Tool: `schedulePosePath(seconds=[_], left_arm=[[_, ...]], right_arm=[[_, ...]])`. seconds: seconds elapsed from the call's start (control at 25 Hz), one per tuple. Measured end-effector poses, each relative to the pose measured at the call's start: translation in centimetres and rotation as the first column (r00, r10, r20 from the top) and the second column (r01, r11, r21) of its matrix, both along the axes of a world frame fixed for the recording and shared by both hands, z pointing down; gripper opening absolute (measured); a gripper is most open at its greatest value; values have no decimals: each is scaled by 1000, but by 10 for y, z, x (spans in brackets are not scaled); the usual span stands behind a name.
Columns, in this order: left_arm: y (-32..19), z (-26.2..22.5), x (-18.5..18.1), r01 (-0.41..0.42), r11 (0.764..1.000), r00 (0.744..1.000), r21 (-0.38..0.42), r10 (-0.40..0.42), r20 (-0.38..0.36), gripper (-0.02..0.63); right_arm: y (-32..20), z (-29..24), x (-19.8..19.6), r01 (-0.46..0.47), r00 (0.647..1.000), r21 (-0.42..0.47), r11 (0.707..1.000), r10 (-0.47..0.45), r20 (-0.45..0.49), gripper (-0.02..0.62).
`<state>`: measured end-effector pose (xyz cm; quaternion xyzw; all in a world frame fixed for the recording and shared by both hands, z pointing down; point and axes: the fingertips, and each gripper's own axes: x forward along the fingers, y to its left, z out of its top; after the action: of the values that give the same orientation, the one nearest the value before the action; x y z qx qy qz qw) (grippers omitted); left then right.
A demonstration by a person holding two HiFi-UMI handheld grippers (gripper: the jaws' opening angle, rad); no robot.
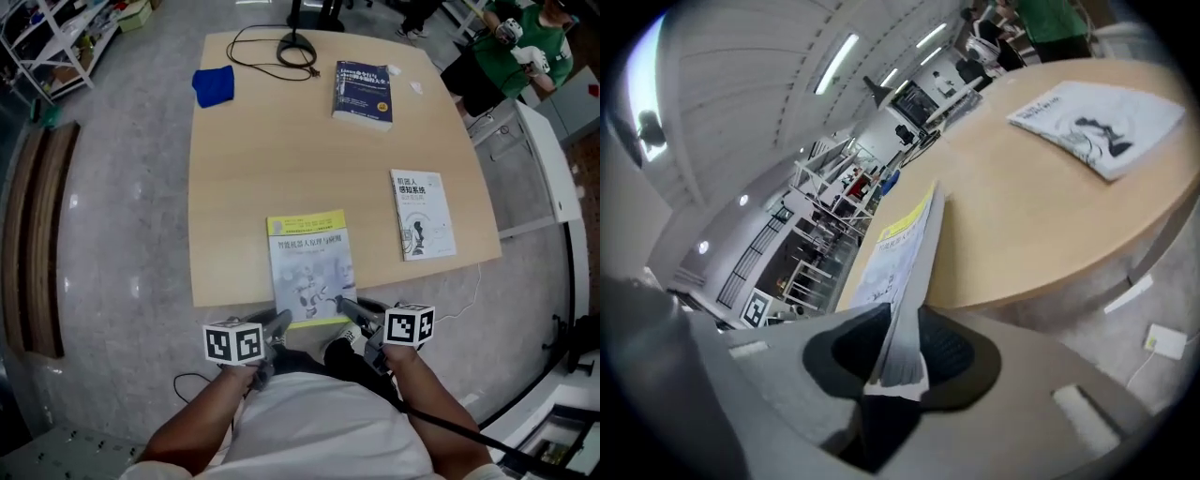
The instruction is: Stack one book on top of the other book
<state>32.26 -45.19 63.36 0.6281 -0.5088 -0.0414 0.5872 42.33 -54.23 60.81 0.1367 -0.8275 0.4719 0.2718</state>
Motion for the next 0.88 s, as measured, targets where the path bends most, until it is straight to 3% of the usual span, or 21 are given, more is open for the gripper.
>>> schedulePosePath(seconds=[0.24,0.56,0.88], left_arm=[[-15,-20,7,-36,997,997,63,32,67,133],[-75,-38,32,-37,993,986,115,17,165,137],[-173,-46,119,-27,991,982,134,1,189,134]], right_arm=[[-10,-30,-2,96,994,188,977,-84,-68,97],[-70,-47,23,104,995,230,968,-103,-15,95],[-166,-56,112,66,998,273,960,-70,4,95]])
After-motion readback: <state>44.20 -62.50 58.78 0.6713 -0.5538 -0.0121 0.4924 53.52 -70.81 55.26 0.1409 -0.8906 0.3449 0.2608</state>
